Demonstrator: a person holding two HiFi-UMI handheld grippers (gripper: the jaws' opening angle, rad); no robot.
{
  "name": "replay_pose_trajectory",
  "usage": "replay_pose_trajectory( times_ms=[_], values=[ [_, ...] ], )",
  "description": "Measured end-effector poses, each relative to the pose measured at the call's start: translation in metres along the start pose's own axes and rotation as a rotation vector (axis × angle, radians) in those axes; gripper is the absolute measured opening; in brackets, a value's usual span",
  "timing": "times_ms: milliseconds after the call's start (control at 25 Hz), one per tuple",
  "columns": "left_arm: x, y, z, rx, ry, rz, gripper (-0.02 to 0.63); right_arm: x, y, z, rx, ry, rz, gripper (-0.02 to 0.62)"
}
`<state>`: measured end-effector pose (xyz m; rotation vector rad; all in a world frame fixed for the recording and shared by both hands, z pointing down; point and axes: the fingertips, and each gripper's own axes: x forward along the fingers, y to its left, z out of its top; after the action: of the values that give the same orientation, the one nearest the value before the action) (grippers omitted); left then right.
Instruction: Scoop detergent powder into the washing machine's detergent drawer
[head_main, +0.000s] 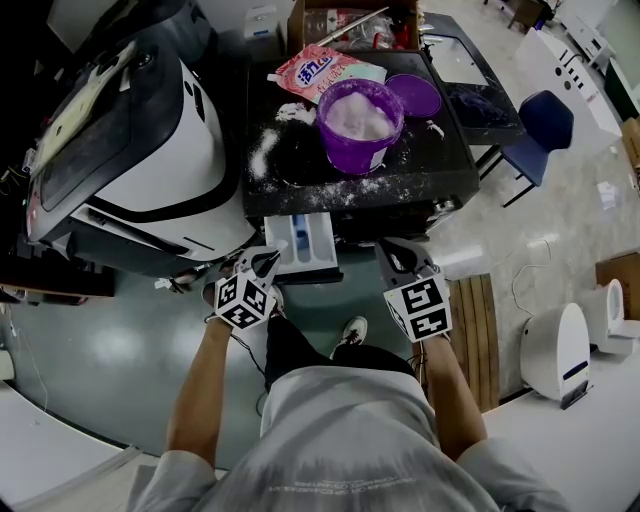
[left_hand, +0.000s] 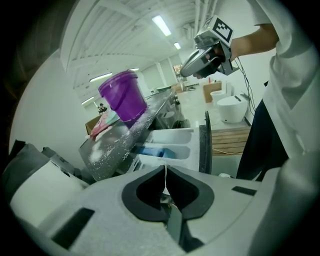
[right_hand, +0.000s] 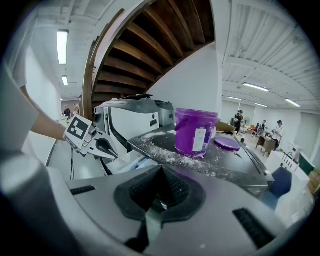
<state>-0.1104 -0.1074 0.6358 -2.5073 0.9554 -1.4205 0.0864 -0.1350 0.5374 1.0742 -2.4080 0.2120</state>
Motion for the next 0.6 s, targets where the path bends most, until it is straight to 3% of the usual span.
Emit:
replay_pose_trajectory(
  times_ms=[200,400,600],
  values=[
    [-0.003,0.003,0.004,-0.033,-0.026,0.021,0.014,0.000,-0.004,0.002,-0.006,-0.006,-0.002,0.005],
    [-0.015,0.022,0.019,-0.270,-0.163,0.037,0.014,-0.004,-0.016,0.014,-0.016,-0.031,-0.023,0.005],
    [-0.029,0.043,0.034,-0.415,-0.271,0.067,0.014,-0.010,-0.032,0.036,-0.033,-0.076,-0.047,0.005]
  ],
)
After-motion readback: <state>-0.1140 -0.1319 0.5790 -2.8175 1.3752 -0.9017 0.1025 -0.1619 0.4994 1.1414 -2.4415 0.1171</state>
